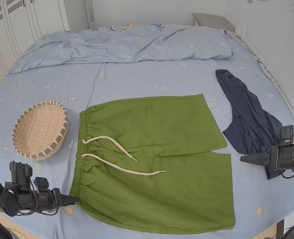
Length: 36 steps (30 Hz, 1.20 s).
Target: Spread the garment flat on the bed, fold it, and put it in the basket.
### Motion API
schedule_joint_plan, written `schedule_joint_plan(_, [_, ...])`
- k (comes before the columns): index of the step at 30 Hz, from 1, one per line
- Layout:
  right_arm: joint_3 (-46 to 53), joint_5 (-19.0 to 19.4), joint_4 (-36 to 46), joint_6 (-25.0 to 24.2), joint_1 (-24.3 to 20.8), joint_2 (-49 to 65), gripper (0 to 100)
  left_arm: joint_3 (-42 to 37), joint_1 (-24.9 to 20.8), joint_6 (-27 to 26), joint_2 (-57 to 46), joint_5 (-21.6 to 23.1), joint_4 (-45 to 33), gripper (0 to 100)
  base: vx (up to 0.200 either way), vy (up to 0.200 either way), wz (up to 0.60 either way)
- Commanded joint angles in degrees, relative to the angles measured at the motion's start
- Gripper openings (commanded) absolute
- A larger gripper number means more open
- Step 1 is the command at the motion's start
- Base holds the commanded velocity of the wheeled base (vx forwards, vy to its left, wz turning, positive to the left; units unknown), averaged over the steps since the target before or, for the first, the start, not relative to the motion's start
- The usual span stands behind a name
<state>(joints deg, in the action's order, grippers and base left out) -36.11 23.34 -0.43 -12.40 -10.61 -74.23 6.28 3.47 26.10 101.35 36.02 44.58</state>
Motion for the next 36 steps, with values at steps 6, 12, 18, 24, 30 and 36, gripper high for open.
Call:
schedule_joint_plan(6, [0.07,0.03,-0.01,0.01,-0.20,-0.04,100,0.67,2.59,-0.08,0.34,0.19,0.07,0,0.000,0.000,0.00])
schedule_joint_plan(12, [0.86,0.03,0.43,-0.08,-0.38,0.22,100,-0.39,2.59,-0.44,-0.01,0.45,0.07,0,0.000,0.000,0.00])
schedule_joint_plan(18, [9.83,0.03,0.69,0.27,-0.03,4.62,100,-4.78,2.24,-0.79,-3.62,0.72,0.42,0,0.000,0.000,0.00])
schedule_joint_plan(24, [19.76,0.30,0.25,1.15,-0.64,4.36,100,-5.49,2.06,-0.79,-4.41,0.63,0.77,0,0.000,0.000,0.00])
schedule_joint_plan(30, [24.86,2.14,0.08,3.96,-0.64,-0.30,100,-5.66,1.89,-0.79,-4.41,0.63,1.56,0,0.000,0.000,0.00])
schedule_joint_plan(36, [26.09,4.52,-5.02,8.27,-0.56,-14.19,100,-5.31,1.71,-0.79,-4.32,0.63,1.65,0,0.000,0.000,0.00])
